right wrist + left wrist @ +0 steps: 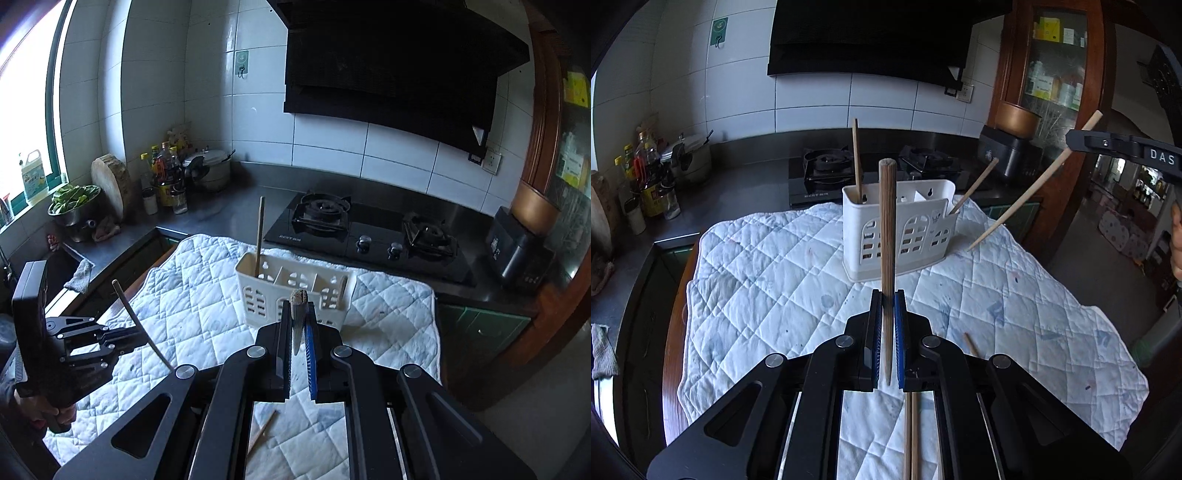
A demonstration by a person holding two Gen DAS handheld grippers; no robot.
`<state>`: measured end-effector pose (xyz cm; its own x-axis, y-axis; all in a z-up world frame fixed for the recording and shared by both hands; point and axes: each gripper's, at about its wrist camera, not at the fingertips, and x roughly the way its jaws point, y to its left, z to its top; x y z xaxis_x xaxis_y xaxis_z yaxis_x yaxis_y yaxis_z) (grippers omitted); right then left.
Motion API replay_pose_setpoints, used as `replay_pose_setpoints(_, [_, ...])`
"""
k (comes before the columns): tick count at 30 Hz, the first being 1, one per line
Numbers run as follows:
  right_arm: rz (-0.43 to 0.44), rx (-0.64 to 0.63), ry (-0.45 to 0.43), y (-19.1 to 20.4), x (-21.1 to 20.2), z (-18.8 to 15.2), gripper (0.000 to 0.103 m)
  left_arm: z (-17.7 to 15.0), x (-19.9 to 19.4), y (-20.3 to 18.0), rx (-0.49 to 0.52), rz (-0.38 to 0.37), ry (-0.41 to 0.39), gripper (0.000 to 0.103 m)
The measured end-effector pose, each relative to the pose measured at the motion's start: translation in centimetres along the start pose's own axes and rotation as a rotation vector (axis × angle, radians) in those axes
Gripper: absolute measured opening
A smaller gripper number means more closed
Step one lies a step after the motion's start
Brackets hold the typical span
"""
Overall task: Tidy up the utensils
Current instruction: 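Lift both chopsticks upright and carry them over the white holder, then drop the chopsticks into the white holder and open both grippers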
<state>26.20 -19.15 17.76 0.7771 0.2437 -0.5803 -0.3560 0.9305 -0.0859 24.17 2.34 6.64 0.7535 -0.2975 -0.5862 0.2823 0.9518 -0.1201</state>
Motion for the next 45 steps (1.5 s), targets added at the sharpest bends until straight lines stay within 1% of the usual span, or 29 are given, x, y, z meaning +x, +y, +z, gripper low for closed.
replay_pose_setpoints(2, [-0.016,0.005,-0.006,-0.7,0.7,1.6,0.007,1.8,-0.3,0.0,0.003,-0.004,-0.025,0.005])
replay_pose_setpoints(5, [-0.032,0.02,-0.019,-2.0,1.5,3.5,0.007,4.9,-1.1,-0.2,0.021,-0.003,-0.084,0.005])
replay_pose_setpoints(9, [-0.04,0.061,-0.023,-3.8,3.1,5.0,0.007,9.0,-2.1,-0.5,0.045,0.029,-0.177,0.005])
replay_pose_setpoints(14, [-0.046,0.065,0.032,-4.5,6.6,5.3,0.007,13.5,-1.5,-0.6,0.042,0.055,-0.258,0.005])
replay_pose_setpoints(17, [-0.037,0.063,0.055,-4.8,8.2,4.8,0.007,15.5,0.0,-0.5,0.025,0.058,-0.28,0.005])
replay_pose_setpoints(20, [-0.034,0.055,0.074,-5.0,9.5,4.3,0.007,16.4,1.7,-0.7,0.031,0.079,-0.29,0.005])
replay_pose_setpoints(24, [-0.031,0.053,0.102,-5.1,10.9,3.8,0.007,16.8,4.8,-0.4,0.009,0.082,-0.255,0.005])
replay_pose_setpoints(29, [-0.017,0.053,0.119,-5.4,12.0,3.2,0.007,16.2,8.4,1.0,-0.036,0.077,-0.186,0.005])
replay_pose_setpoints(33, [-0.014,0.05,0.127,-5.2,12.6,2.9,0.007,15.5,10.4,2.0,-0.061,0.067,-0.138,0.005])
replay_pose_setpoints(36, [-0.017,0.052,0.131,-5.3,12.8,2.7,0.007,14.6,11.3,2.5,-0.072,0.053,-0.104,0.005])
replay_pose_setpoints(38, [-0.018,0.049,0.13,-5.1,12.9,2.6,0.007,14.2,11.7,2.6,-0.071,0.067,-0.089,0.005])
replay_pose_setpoints(39, [-0.017,0.048,0.127,-5.1,12.9,2.6,0.007,14.0,11.8,2.6,-0.073,0.065,-0.084,0.006])
replay_pose_setpoints(40, [-0.015,0.049,0.123,-5.0,12.8,2.7,0.008,13.9,11.9,2.6,-0.076,0.059,-0.08,0.009])
replay_pose_setpoints(42, [-0.018,0.043,0.113,-4.9,12.6,2.8,0.008,13.8,12.0,2.6,-0.07,0.06,-0.071,0.009])
replay_pose_setpoints(45, [-0.022,0.047,0.083,-4.7,11.4,3.1,0.014,13.7,11.4,2.4,-0.057,0.058,-0.072,0.009])
